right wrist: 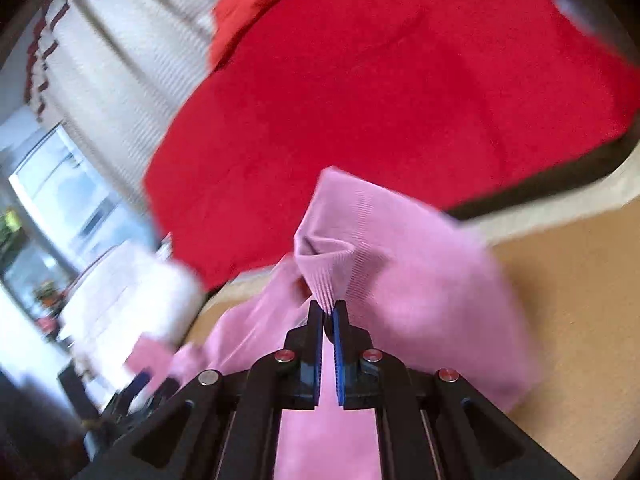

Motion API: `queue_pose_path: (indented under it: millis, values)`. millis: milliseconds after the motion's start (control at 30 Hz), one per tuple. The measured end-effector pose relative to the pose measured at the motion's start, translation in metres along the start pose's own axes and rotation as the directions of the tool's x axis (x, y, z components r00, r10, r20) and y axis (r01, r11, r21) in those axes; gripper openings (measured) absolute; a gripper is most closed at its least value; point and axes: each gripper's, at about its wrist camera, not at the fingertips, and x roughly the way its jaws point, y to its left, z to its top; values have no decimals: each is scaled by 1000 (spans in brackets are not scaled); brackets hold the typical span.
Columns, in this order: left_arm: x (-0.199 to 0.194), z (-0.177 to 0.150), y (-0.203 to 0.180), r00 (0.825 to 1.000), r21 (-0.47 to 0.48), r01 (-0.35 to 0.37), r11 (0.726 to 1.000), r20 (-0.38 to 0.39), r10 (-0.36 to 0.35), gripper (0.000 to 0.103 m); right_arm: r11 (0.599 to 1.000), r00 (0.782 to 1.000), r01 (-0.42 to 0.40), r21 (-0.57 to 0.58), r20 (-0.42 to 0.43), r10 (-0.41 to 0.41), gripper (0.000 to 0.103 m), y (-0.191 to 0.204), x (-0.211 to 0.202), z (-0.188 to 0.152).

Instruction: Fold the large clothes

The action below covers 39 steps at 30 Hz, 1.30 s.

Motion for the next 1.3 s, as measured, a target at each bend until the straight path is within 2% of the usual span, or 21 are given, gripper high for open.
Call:
queue_pose_path:
  millis: [100,133,200,300,367,467,567,633,700,800,867,900,933,967,1000,1067,1100,1133,1200,1233,1300]
  values:
    - [0,-3,8,999,-3,28,1000,-28,-28,103,999,992,-43,-19,-119,40,6,21,43,-35]
    - [2,-4,9,999,-3,35,999,-37,-35,103,998,987,-57,-11,-153,55,10,24,54,-44]
    - [10,-8,10,993,-4,80,997,-91,-80,103,999,969,-50,23,-239,54,11,27,79,-61]
    - [24,-14,10,974,-39,148,988,-166,-152,103,999,951,-18,32,-308,27,11,21,101,-70]
    - [34,-16,5,953,-68,191,979,-226,-202,103,999,945,-32,39,-325,43,11,19,95,-68]
    - [38,-17,-5,927,-101,256,961,-255,-274,103,995,951,-88,34,-295,95,18,11,68,-56]
    - [36,-16,-25,912,-86,312,946,-251,-324,103,987,958,-148,66,-239,159,37,10,45,-49]
    - [38,-17,-39,900,-65,335,940,-273,-340,103,981,969,-167,95,-167,181,95,6,26,-45]
    - [38,-18,-50,892,-44,356,934,-283,-353,103,980,984,-160,116,-57,167,97,-5,0,-35]
    - [41,-24,-74,871,19,406,914,-311,-381,103,981,992,-123,152,-2,125,96,-27,-19,-20]
    - [49,-29,-87,871,44,415,909,-310,-382,103,977,995,-95,193,30,91,95,-45,-24,-16]
    - [53,-30,-92,876,57,410,910,-304,-375,103,974,996,-84,210,36,78,92,-52,-24,-15]
    - [58,-30,-97,879,65,403,913,-307,-366,100,970,997,-70,232,34,64,88,-58,-22,-15]
    - [61,-29,-102,874,63,409,910,-314,-371,90,966,998,-57,254,31,51,85,-65,-21,-15]
    - [67,-28,-107,863,52,430,901,-316,-394,83,962,999,-40,269,28,33,81,-74,-26,-13]
    - [75,-31,-111,846,37,450,892,-337,-413,62,956,999,18,292,24,-26,74,-83,-23,-14]
    - [77,-33,-111,840,29,452,891,-348,-415,59,952,999,26,304,24,-35,72,-88,-24,-13]
    - [80,-34,-111,840,17,446,895,-352,-413,58,944,999,24,328,24,-34,71,-94,-25,-12]
    - [79,-32,-107,851,-2,444,896,-312,-423,43,935,999,13,354,25,-23,71,-101,-26,-11]
    - [79,-30,-104,846,-17,456,890,-302,-440,26,937,999,16,349,27,-27,71,-101,-26,-10]
    - [82,-26,-96,830,-58,481,875,-292,-475,17,948,998,36,317,28,-48,71,-95,-26,-12]
